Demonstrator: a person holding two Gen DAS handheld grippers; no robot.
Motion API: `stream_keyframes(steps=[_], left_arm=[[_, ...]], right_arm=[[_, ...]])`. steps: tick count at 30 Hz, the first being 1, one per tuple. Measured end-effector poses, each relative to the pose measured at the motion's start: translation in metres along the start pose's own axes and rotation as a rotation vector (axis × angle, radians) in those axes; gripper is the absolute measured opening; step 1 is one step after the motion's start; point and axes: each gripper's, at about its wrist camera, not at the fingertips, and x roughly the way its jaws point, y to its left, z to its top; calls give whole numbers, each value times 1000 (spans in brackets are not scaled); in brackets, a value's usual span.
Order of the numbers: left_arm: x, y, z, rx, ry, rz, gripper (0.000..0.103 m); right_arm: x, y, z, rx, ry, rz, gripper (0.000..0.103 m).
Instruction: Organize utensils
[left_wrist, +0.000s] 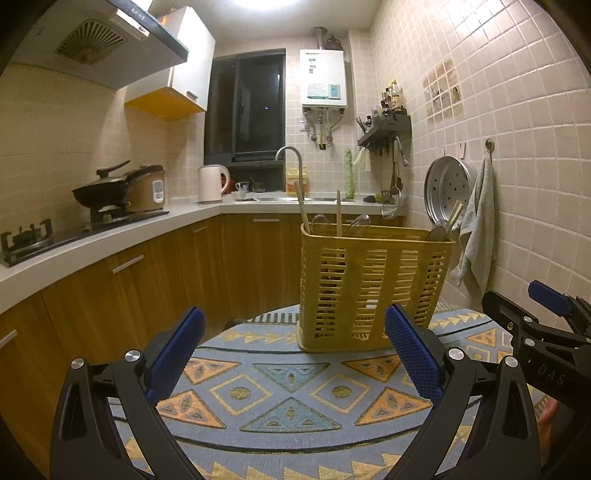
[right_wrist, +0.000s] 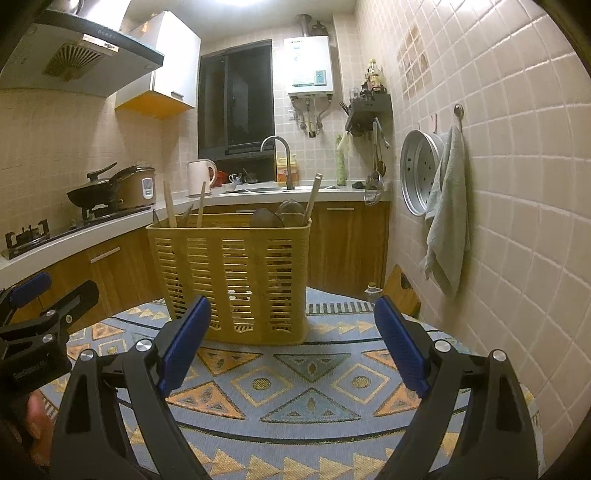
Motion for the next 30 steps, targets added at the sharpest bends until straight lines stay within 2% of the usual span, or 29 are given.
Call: stream_keyframes(steps=[30], left_arm=[[-2,-1,0,13,-16,3,95]], right_arm=[[1,6,-1,-18,21,23,86]])
